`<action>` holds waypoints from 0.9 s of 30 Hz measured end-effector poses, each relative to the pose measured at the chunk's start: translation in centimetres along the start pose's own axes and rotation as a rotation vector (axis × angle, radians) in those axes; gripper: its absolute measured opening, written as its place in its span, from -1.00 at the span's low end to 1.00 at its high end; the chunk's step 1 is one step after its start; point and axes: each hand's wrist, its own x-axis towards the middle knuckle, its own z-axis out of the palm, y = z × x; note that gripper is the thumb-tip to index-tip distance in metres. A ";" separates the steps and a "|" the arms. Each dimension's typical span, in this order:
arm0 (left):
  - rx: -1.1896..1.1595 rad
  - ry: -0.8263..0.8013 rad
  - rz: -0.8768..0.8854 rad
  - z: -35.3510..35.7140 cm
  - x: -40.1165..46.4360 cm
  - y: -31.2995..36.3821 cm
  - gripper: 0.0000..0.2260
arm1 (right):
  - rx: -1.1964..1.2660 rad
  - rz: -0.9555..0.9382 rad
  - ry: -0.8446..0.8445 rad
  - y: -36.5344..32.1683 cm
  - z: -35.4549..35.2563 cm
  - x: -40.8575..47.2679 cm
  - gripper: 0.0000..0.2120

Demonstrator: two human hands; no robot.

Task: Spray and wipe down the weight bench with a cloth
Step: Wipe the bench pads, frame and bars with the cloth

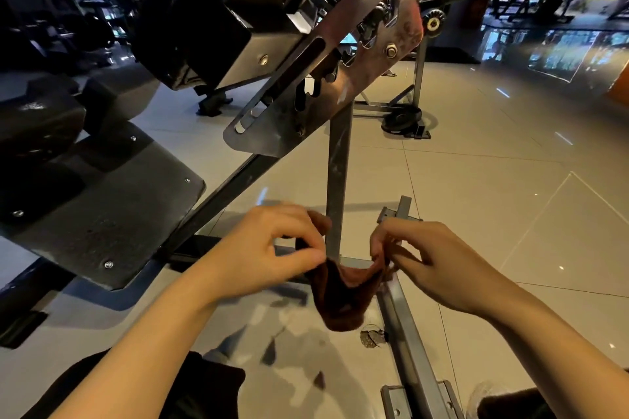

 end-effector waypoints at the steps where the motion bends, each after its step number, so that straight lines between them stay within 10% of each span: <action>1: 0.004 -0.045 0.042 0.3 -0.1 0.5 -0.85 | 0.037 -0.035 0.036 -0.5 0.0 0.0 -0.63; 14: -0.083 -0.303 0.094 2.2 -0.1 3.0 -0.92 | 0.070 0.012 -0.237 0.0 -0.3 0.7 -0.86; 18: 0.035 -0.233 0.085 1.7 -0.1 2.4 -0.68 | 0.036 0.050 -0.196 0.7 -1.0 0.1 -0.88; 27: 0.260 0.138 0.049 1.7 -0.4 0.8 -0.80 | -0.126 0.150 -0.148 1.7 -2.0 -1.2 -0.85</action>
